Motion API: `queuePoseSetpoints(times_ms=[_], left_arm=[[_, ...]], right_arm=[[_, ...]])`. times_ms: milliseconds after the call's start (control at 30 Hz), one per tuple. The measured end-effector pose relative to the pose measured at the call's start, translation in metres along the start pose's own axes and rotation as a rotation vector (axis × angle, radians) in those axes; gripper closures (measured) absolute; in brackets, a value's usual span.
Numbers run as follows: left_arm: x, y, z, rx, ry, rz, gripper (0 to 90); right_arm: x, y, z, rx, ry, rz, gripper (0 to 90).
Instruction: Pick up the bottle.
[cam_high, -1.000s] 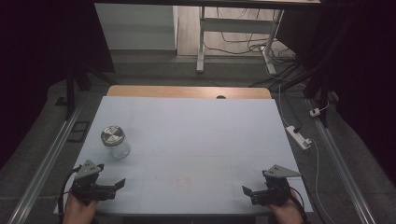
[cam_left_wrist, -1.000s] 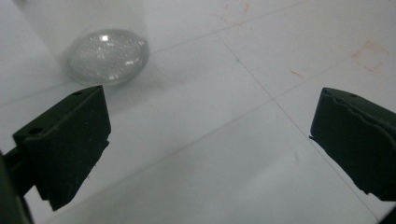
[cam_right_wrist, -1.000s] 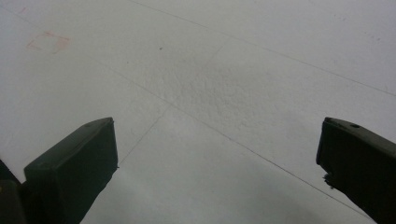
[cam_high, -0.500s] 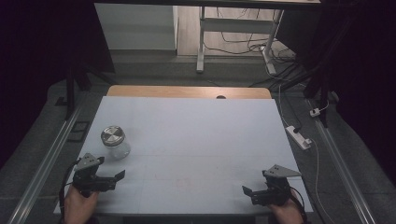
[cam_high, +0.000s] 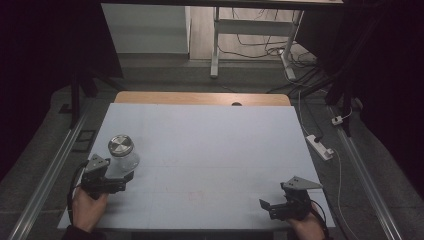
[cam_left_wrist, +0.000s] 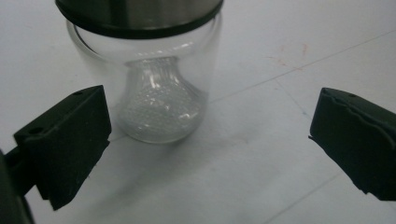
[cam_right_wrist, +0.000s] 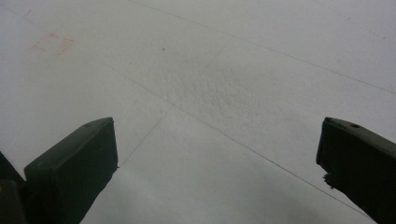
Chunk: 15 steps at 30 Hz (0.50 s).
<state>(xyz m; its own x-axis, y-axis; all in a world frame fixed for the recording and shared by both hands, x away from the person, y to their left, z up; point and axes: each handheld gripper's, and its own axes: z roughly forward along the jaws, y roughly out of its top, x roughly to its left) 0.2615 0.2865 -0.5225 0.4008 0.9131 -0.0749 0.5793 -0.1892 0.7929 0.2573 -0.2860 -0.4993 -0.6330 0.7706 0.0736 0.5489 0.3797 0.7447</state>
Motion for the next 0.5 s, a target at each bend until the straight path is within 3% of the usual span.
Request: queuePoseSetpoints(times_ms=[167,333,500], left_arm=[[0.006,0.007,0.005,0.01,0.038,0.025,0.0],[0.013,0.015,0.012,-0.001,0.055,0.002,0.0],[0.017,0.023,0.018,-0.015,0.101,0.005,0.0]], right_arm=[[-0.001,0.0,0.0,-0.001,0.006,0.008,0.0],[-0.001,0.0,0.0,0.002,0.008,0.005,0.0],[-0.001,0.0,0.0,0.003,0.009,0.008,0.0]])
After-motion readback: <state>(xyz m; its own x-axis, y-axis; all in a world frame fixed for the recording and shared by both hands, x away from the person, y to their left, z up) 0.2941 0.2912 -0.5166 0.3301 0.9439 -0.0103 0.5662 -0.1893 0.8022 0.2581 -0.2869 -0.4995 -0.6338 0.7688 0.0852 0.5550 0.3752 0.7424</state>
